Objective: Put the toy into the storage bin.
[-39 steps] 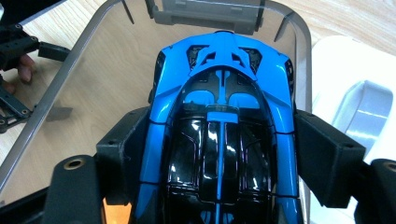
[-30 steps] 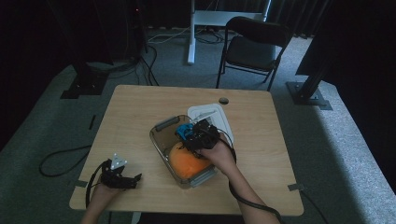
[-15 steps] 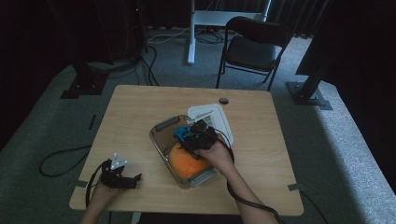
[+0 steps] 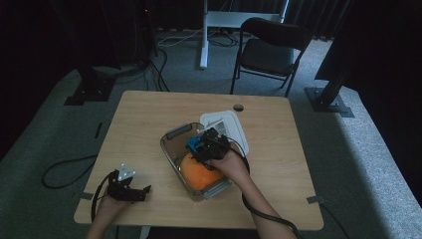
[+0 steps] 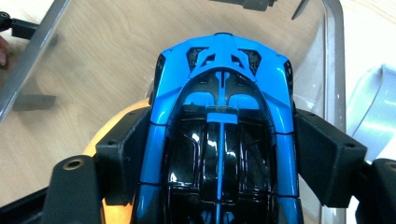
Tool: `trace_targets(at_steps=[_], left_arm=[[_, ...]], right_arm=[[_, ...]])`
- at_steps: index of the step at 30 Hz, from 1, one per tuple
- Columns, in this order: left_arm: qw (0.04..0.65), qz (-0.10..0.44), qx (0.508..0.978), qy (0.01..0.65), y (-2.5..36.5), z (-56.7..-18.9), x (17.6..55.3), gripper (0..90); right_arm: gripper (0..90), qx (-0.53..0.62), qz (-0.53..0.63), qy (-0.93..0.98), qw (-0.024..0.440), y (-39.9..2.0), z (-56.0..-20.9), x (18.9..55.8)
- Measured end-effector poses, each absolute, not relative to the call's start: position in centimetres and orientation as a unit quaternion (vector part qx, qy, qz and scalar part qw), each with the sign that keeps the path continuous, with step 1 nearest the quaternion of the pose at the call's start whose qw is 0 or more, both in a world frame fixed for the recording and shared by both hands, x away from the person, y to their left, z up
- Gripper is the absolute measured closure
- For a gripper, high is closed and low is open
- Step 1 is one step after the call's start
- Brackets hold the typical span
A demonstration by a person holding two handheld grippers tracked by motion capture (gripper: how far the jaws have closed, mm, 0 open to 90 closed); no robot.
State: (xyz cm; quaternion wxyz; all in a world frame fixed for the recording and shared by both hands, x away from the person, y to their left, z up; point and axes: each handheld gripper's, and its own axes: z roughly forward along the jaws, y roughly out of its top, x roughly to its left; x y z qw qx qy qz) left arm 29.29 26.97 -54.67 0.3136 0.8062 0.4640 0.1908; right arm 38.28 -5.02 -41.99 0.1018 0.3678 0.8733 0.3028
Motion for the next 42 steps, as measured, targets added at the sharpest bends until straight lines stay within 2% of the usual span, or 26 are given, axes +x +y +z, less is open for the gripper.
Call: trace_targets(at_steps=[4,13,21,31,37,41,42], left_arm=[[0.314,0.191,0.806,0.464,27.0,-54.7,29.3,0.3],[0.314,0.191,0.806,0.464,27.0,-54.7,29.3,0.2],[0.314,0.191,0.806,0.464,27.0,-54.7,29.3,0.2],[0.313,0.191,0.806,0.464,27.0,-54.7,29.3,0.3],[0.314,0.191,0.806,0.464,27.0,-54.7,29.3,0.3],[0.314,0.191,0.806,0.464,27.0,-54.7,29.3,0.3],[0.314,0.191,0.806,0.464,27.0,-54.7,29.3,0.3]], right_arm=[[23.7,0.366,0.299,0.875,0.105,-4.8,-42.0,38.2],[20.9,0.365,0.327,0.868,0.080,-5.3,-41.6,37.8],[19.8,0.368,0.356,0.855,0.084,-6.6,-40.6,37.3],[12.1,0.386,0.371,0.840,0.084,-9.1,-40.2,37.4],[12.2,0.413,0.383,0.821,0.096,-10.9,-40.2,37.5],[13.4,0.407,0.379,0.820,0.137,-12.3,-40.2,37.6],[13.8,0.409,0.382,0.819,0.129,-12.6,-40.3,37.7]])
